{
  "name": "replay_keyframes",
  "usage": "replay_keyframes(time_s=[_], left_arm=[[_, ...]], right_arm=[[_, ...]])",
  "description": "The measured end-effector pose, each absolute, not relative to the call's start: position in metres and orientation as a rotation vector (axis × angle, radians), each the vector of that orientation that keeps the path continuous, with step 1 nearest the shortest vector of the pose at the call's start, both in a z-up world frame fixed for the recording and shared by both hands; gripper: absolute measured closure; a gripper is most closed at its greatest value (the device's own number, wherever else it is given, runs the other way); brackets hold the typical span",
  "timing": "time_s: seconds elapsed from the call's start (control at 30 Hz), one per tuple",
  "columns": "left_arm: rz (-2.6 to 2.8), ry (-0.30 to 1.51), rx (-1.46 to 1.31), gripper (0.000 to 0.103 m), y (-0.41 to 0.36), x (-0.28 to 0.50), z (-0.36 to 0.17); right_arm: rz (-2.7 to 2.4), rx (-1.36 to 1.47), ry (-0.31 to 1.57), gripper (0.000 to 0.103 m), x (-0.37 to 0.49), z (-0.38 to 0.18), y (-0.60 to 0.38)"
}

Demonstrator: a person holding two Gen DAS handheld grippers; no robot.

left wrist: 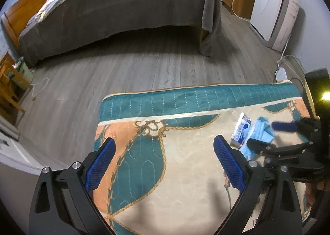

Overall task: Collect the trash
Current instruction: 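Grasp the blue face mask with the right tool while the left tool grasps the small COLTALIN box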

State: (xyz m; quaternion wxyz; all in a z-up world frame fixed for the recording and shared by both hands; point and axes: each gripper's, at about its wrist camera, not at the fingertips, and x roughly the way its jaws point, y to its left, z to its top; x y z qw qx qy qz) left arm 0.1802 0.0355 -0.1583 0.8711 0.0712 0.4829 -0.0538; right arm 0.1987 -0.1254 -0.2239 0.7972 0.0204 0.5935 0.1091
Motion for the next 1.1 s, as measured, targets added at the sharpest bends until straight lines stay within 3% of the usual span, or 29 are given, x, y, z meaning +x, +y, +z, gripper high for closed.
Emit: replay_keyframes(time_s=[0.13, 0.23, 0.53, 0.63, 0.7, 0.87, 1.03, 1.1], left_arm=[[-0.121, 1.021, 0.151, 0.008, 0.029, 0.184, -0.164], [-0.144, 1.032, 0.147, 0.008, 0.019, 0.188, -0.170], [-0.311, 1.080, 0.172, 0.008, -0.038, 0.193, -0.195], [-0.324, 1.083, 0.189, 0.010, -0.047, 0.197, -0.201], [-0.331, 1.102, 0.190, 0.022, -0.050, 0.202, -0.207], [-0.361, 1.140, 0.170, 0.040, -0.056, 0.207, -0.218], [-0.378, 1.126, 0.279, 0.044, -0.069, 0.200, -0.224], [-0.394, 1.123, 0.285, 0.059, -0.069, 0.197, -0.223]], right_arm=[[0.239, 0.082, 1.272, 0.068, 0.196, -0.214, -0.143], [0.222, 0.108, 1.268, 0.073, 0.195, -0.206, -0.163], [0.139, 0.068, 1.295, 0.072, 0.199, -0.204, -0.214], [0.101, 0.067, 1.294, 0.055, 0.201, -0.205, -0.226], [0.083, 0.082, 1.283, 0.050, 0.203, -0.203, -0.234], [0.101, 0.148, 1.279, 0.049, 0.205, -0.204, -0.243], [0.145, 0.173, 1.316, 0.049, 0.208, -0.217, -0.234], [0.145, 0.151, 1.330, 0.050, 0.207, -0.220, -0.231]])
